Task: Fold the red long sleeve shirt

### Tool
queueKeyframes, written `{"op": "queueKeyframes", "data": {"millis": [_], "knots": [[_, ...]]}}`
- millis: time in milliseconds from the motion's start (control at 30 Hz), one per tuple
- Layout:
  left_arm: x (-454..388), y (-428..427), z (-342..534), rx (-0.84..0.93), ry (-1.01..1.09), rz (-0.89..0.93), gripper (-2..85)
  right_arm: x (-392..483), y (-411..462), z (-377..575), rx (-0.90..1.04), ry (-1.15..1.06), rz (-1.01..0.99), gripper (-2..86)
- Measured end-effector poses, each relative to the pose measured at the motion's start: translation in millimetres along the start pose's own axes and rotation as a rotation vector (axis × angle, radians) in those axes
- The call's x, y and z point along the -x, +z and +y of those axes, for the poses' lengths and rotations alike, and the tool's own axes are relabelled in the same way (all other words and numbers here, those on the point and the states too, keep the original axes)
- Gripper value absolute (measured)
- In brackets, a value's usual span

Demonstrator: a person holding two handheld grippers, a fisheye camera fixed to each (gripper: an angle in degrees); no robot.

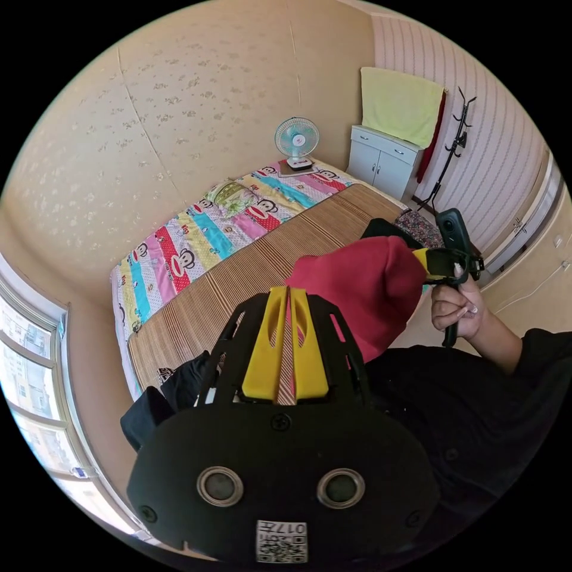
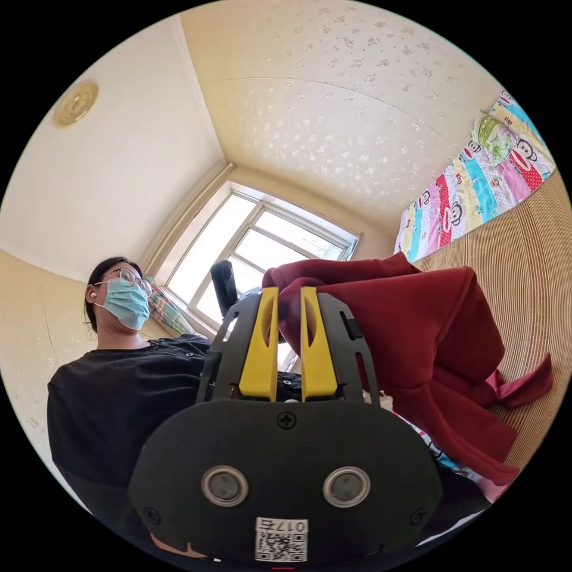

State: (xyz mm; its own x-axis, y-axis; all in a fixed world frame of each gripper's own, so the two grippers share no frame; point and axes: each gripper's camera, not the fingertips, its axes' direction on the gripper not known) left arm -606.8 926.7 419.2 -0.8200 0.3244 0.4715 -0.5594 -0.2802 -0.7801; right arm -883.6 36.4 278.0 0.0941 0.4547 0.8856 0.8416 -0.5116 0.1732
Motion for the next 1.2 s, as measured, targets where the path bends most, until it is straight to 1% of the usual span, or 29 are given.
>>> {"op": "queueKeyframes", "data": {"millis": [33,100,133,167,200,233,267,300,367,467,633,733,900,967,1000,1033,1067,1167,1200], "knots": [[6.6,1.0,-4.0,-0.006,-0.010,0.016,-0.1,0.9,3.0,0.6,-0.002,-0.004,0.009,5.4],[21.8,1.7,-8.9,-0.037,-0.045,0.119,0.3,4.3,7.0,0.6,-0.003,-0.019,0.032,5.4],[38.5,3.1,-11.0,-0.071,-0.084,0.295,0.8,8.0,9.6,0.2,-0.001,-0.037,0.052,5.4],[58.4,8.0,-12.8,-0.106,-0.130,0.521,2.6,10.4,11.0,-0.1,0.000,-0.049,0.062,5.4],[68.0,12.0,-14.0,-0.118,-0.152,0.628,3.6,16.5,14.5,-0.4,0.002,-0.078,0.085,5.4],[84.5,22.1,-17.7,-0.118,-0.192,0.795,6.5,24.0,19.5,-0.4,0.010,-0.116,0.108,5.3],[97.3,33.9,-23.4,-0.086,-0.218,0.912,8.7,28.2,22.9,-0.4,0.019,-0.139,0.119,5.3],[102.9,40.1,-26.1,-0.066,-0.231,0.958,9.3,36.9,31.7,0.0,0.047,-0.188,0.142,5.3],[126.5,66.0,-30.0,-0.034,-0.320,1.166,11.2,49.5,49.5,1.2,0.109,-0.261,0.168,5.2],[148.7,95.2,-30.2,-0.001,-0.430,1.329,12.3,65.3,85.2,5.1,0.225,-0.352,0.218,5.1],[173.6,126.4,-30.5,0.056,-0.557,1.415,12.5,80.8,152.0,15.7,0.438,-0.469,0.421,4.0],[181.0,137.2,-38.9,0.089,-0.565,1.449,12.5,83.0,188.2,21.9,0.541,-0.508,0.490,3.5],[206.9,133.8,-58.6,0.051,-0.552,1.495,13.2,83.7,229.3,27.8,0.566,-0.528,0.520,2.7],[227.7,123.3,-70.1,-0.060,-0.525,1.614,15.6,84.3,236.7,27.0,0.538,-0.518,0.517,2.3],[232.5,119.8,-73.8,-0.072,-0.517,1.618,15.6,82.7,241.1,27.1,0.510,-0.499,0.524,2.1],[240.4,110.5,-82.8,-0.069,-0.486,1.557,15.8,81.3,246.6,29.3,0.500,-0.497,0.538,2.1],[244.5,101.0,-92.9,-0.034,-0.455,1.440,15.9,80.8,250.1,30.9,0.503,-0.500,0.545,2.0],[235.5,90.3,-116.7,0.069,-0.386,1.234,15.8,76.5,274.5,40.0,0.565,-0.506,0.588,1.8],[231.0,90.7,-120.6,0.101,-0.372,1.196,15.6,74.3,285.8,43.9,0.588,-0.505,0.606,1.7]]}}
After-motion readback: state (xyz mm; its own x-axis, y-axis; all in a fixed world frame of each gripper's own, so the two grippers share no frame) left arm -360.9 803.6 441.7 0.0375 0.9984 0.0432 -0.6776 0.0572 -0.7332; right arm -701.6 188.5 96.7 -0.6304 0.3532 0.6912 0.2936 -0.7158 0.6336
